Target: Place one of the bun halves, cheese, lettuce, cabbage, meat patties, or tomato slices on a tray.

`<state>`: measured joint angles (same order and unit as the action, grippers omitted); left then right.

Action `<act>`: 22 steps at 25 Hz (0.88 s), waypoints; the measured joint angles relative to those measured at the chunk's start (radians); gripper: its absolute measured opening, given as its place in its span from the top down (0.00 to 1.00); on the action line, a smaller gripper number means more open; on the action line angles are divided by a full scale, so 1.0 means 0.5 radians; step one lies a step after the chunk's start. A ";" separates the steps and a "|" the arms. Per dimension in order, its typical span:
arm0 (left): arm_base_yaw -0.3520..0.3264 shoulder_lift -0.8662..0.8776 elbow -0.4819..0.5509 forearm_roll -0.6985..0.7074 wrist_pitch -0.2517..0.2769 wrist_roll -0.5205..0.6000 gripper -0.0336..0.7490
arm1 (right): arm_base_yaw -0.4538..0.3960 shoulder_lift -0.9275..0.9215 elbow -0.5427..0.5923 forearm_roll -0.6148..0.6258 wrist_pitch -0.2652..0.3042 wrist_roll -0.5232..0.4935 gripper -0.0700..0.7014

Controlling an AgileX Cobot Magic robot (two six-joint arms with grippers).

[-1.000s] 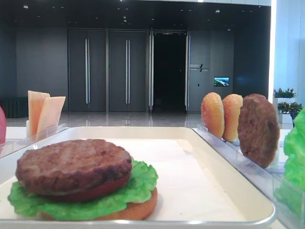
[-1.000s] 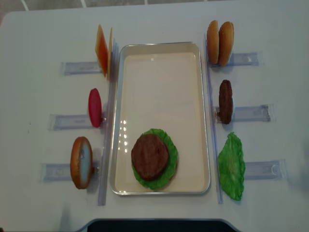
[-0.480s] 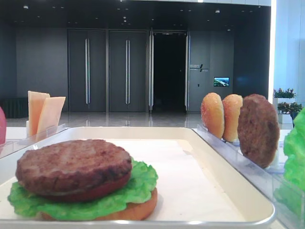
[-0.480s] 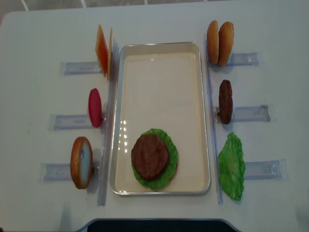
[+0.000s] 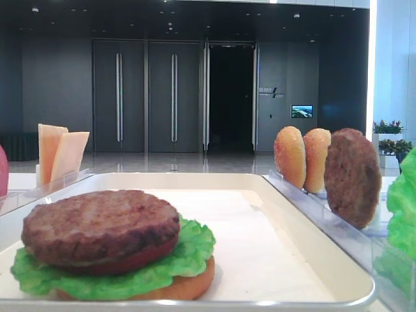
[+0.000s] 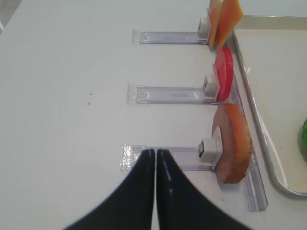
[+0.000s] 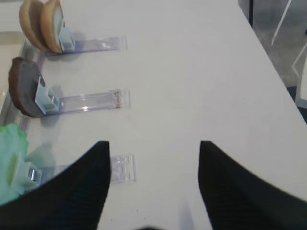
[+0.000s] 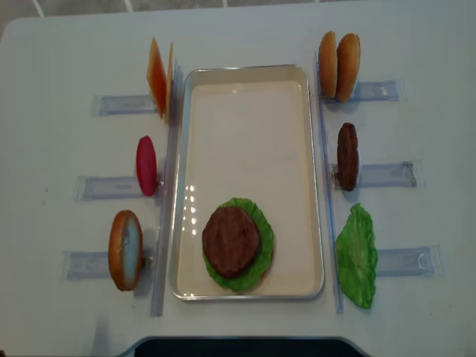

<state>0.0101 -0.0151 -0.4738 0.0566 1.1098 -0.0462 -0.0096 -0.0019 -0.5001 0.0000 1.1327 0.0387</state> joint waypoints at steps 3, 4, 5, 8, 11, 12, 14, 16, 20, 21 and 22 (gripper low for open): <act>0.000 0.000 0.000 0.000 0.000 0.000 0.96 | 0.000 -0.009 0.004 0.000 0.002 0.000 0.37; 0.000 0.000 0.000 0.000 0.000 0.000 0.96 | 0.000 -0.010 0.004 0.000 0.002 0.000 0.37; 0.000 0.000 0.000 0.000 0.000 0.000 0.96 | 0.000 -0.010 0.004 0.000 0.002 0.000 0.37; 0.000 0.000 0.000 0.000 0.000 0.000 0.96 | 0.000 -0.010 0.004 0.000 0.002 0.000 0.37; 0.000 0.000 0.000 0.000 0.000 0.000 0.96 | 0.000 -0.010 0.004 0.000 0.002 0.000 0.37; 0.000 0.000 0.000 0.000 0.000 0.000 0.96 | 0.000 -0.010 0.004 0.000 0.002 0.000 0.37; 0.000 0.000 0.000 0.000 0.000 0.000 0.96 | 0.000 -0.010 0.004 0.000 0.002 0.000 0.37; 0.000 0.000 0.000 0.000 0.000 0.000 0.96 | 0.000 -0.010 0.004 0.000 0.002 0.000 0.37; 0.000 0.000 0.000 0.000 0.000 0.000 0.96 | 0.000 -0.010 0.004 0.000 0.002 0.000 0.37; 0.000 0.000 0.000 0.000 0.000 0.000 0.96 | 0.000 -0.010 0.004 0.000 0.002 0.000 0.37; 0.000 0.000 0.000 0.000 0.000 0.000 0.96 | 0.000 -0.010 0.004 0.000 0.002 0.000 0.37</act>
<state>0.0101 -0.0151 -0.4738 0.0566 1.1098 -0.0462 -0.0096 -0.0070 -0.4983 0.0000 1.1336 0.0387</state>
